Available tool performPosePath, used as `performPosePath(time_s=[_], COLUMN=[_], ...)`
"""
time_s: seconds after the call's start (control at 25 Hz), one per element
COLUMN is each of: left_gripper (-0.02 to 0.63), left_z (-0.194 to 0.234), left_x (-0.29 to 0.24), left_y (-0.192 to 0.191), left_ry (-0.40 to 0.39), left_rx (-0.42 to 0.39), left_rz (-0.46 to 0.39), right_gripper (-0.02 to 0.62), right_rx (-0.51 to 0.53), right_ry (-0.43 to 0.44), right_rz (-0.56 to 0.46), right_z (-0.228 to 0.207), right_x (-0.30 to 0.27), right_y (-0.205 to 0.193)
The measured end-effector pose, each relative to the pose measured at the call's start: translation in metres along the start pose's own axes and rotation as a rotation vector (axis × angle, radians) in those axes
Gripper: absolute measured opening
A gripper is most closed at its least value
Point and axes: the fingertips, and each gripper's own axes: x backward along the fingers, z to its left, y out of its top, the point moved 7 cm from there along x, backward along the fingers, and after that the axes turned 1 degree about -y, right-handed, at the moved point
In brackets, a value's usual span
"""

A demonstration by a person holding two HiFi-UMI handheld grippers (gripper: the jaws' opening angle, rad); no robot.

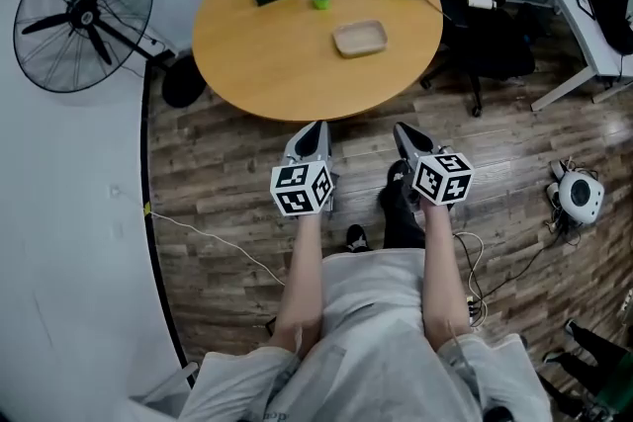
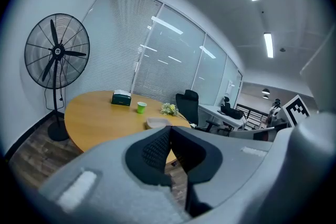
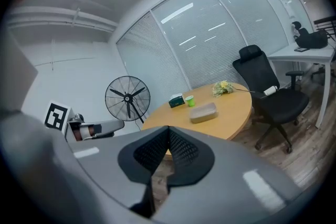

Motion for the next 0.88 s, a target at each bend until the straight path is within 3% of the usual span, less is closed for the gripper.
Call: performPosePath(time_s=[0.2, 0.56, 0.88], left_gripper=[0.005, 0.005, 0.006], left_z=[0.015, 0.026, 0.028], left_x=[-0.036, -0.127, -0.189], left_y=[0.013, 0.072, 0.083], left_ry=[0.034, 0.086, 0.141], left_rx=[0.012, -0.058, -0.052], left_rz=[-0.029, -0.023, 0.015], right_gripper=[0.003, 0.003, 0.003], right_rx=[0.031, 0.002, 0.025], right_ry=[0.041, 0.060, 0.099], right_rz=[0.040, 0.022, 0.075], right_z=[-0.022, -0.092, -0.138], right_x=[-0.041, -0.115, -0.169], right_y=[0.014, 0.098, 0.132])
